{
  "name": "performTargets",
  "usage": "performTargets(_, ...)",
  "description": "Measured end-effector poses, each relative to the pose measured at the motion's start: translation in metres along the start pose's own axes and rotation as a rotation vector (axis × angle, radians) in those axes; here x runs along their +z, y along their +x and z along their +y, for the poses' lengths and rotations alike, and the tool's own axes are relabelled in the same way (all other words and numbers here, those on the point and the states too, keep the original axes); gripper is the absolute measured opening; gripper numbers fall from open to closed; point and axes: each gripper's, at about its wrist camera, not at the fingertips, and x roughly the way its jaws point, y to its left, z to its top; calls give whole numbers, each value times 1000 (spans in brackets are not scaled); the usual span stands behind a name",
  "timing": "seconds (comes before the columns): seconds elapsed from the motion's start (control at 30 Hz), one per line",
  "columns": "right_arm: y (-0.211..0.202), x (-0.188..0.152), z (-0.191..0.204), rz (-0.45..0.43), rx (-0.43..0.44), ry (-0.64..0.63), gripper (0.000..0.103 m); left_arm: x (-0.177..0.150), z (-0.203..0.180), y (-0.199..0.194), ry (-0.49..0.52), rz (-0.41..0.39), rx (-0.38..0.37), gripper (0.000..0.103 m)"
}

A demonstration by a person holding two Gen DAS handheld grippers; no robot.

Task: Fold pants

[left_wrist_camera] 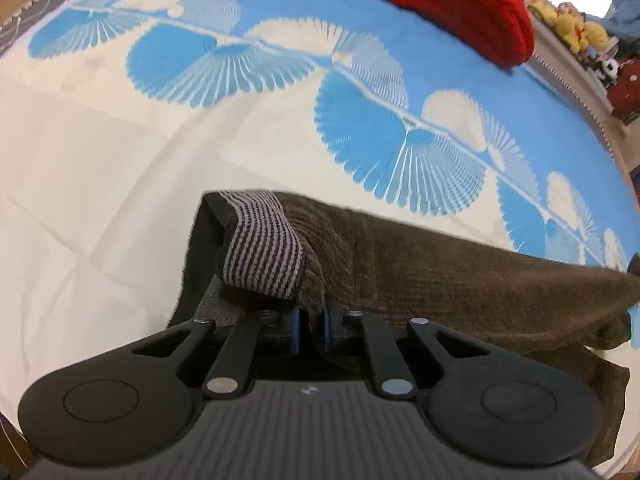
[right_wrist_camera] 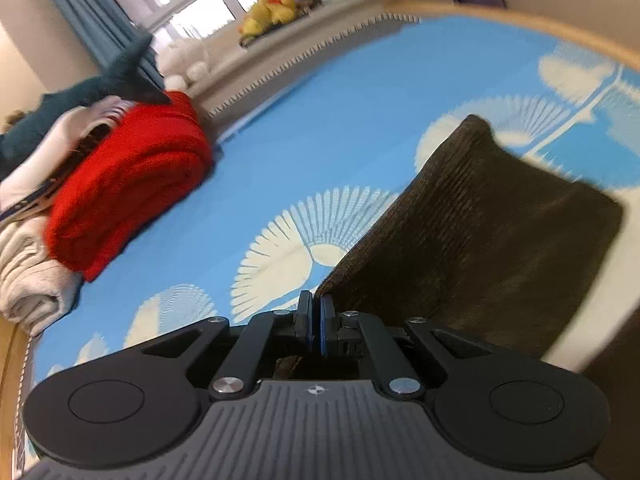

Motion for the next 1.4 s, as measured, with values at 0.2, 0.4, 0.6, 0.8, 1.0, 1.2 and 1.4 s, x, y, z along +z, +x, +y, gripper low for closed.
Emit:
performTargets(0.2, -115, -47, -28, 75, -9, -70, 3, -20, 24, -37, 17, -63, -23, 10)
performTargets(0.4, -125, -124, -73, 472, -120, -243, 3, -41, 44, -25, 109, 89, 14, 17)
performTargets(0.6, -136, -86, -94, 271, -121, -214, 11, -27, 40, -30, 90, 26, 125, 35)
performTargets(0.8, -93, -54, -58, 139, -84, -270, 42, -19, 38, -16, 14, 45, 163, 47)
performTargets(1.0, -13, -68, -16, 221, -146, -527, 49, -9, 39, -4, -15, 65, 183, 49)
performTargets(1.2, 35, -97, 0, 323, -291, -702, 37, -5, 40, 1, -19, 77, 198, 50)
performTargets(1.4, -10, -59, -30, 181, -322, -497, 6, -9, 33, 1, 29, 71, 222, 42)
